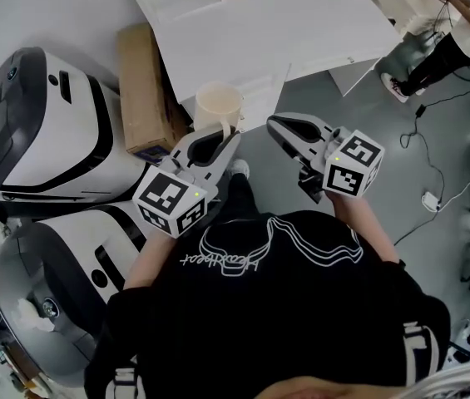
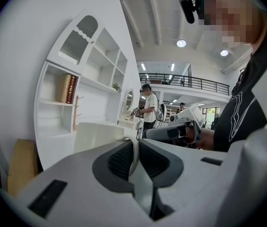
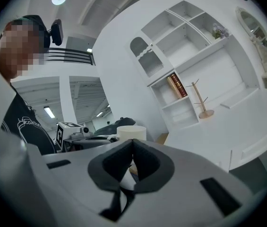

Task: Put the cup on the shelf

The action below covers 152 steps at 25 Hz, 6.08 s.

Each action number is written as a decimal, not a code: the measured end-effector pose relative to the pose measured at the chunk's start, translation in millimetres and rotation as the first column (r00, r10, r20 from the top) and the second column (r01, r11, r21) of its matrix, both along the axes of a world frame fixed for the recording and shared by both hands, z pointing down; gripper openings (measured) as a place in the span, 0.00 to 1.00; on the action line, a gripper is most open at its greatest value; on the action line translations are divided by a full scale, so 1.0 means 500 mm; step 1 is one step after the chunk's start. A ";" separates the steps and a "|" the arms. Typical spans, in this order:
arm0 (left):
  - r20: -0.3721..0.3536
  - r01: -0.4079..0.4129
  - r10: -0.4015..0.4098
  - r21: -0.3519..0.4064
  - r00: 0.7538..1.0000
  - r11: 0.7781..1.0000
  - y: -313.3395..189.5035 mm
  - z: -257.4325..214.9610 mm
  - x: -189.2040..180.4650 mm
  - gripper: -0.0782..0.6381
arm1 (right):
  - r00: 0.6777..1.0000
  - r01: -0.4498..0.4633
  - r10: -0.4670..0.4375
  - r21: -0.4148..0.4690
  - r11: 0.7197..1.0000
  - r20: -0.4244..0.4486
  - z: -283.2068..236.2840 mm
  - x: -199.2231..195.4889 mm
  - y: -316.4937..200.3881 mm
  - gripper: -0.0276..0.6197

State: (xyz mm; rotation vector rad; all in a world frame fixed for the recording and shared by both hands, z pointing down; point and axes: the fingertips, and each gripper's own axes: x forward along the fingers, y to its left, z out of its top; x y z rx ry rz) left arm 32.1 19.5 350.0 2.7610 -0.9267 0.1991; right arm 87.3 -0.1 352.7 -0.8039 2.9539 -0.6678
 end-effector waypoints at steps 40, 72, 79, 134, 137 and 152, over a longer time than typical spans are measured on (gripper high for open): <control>-0.029 0.096 -0.098 -0.071 0.995 0.993 -0.752 0.085 -0.142 0.16 | 0.998 0.042 -0.047 -0.115 0.993 -0.042 0.053 -0.129 -0.699 0.05; 0.035 0.181 -0.180 -0.017 0.983 0.983 -1.009 0.268 -0.183 0.16 | 0.989 0.084 -0.109 -0.221 0.972 -0.102 0.140 -0.129 -0.838 0.05; -0.012 0.172 -0.172 -0.020 0.985 0.985 -1.041 0.291 -0.181 0.16 | 0.987 0.070 -0.103 -0.245 0.967 -0.124 0.165 -0.113 -0.846 0.05; -0.114 0.122 -0.143 -0.178 0.983 0.976 -0.655 0.056 -0.204 0.12 | 0.988 0.148 -0.151 -0.094 0.984 -0.027 0.046 -0.201 -0.636 0.05; -0.115 0.132 -0.148 -0.135 0.982 0.982 -0.618 0.028 -0.198 0.12 | 0.987 0.157 -0.158 -0.057 0.986 -0.016 0.022 -0.206 -0.610 0.05; -0.115 0.210 -0.220 -0.093 0.969 0.973 -0.572 0.008 -0.204 0.12 | 0.987 0.158 -0.159 -0.017 0.987 -0.037 0.010 -0.221 -0.559 0.05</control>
